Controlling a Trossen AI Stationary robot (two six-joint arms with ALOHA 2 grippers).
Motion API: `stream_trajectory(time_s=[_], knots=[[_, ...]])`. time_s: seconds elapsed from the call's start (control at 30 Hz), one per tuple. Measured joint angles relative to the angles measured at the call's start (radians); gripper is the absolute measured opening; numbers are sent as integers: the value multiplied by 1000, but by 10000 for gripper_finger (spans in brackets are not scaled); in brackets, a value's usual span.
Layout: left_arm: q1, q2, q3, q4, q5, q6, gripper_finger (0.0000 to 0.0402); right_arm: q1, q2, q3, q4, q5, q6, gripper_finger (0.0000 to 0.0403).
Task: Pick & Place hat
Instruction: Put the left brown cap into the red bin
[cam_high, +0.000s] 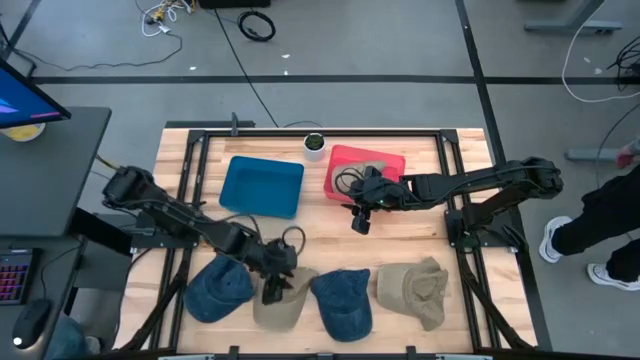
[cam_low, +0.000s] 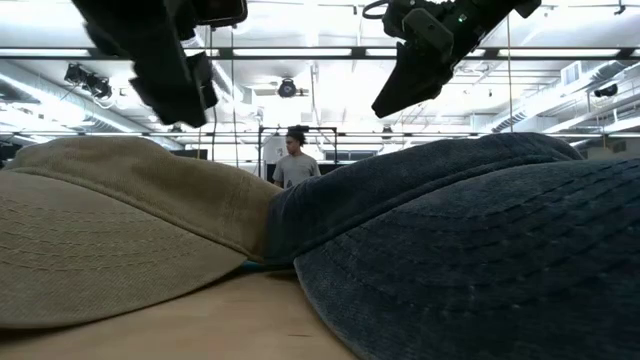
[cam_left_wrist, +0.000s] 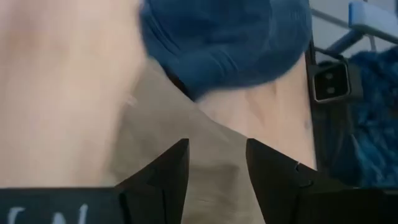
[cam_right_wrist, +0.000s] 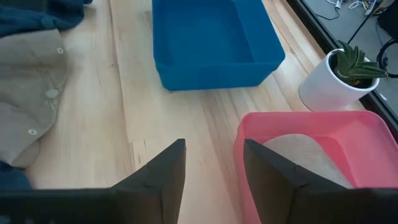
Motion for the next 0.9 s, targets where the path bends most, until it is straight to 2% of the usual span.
stream_trajectory(time_s=[0.27, 0.4, 0.53, 0.63, 0.77, 0.9], knots=[[-59, 110, 67, -56, 33, -115, 165, 0, 0, 0, -14, 0, -5, 167], [-54, 137, 67, -107, 25, -115, 165, 0, 0, 0, -23, 0, -5, 167], [-54, 138, 66, -124, -31, -59, 160, 0, 0, 0, -26, 0, -2, 167], [-59, 138, 65, -123, -19, 29, 126, 0, 0, 0, -27, 0, -2, 167], [-61, 138, 65, -121, 37, 101, 29, 0, 0, 0, -26, 0, -10, 167], [-61, 137, 83, -129, 42, 192, 9, 0, 0, 0, -23, 0, -74, 167]])
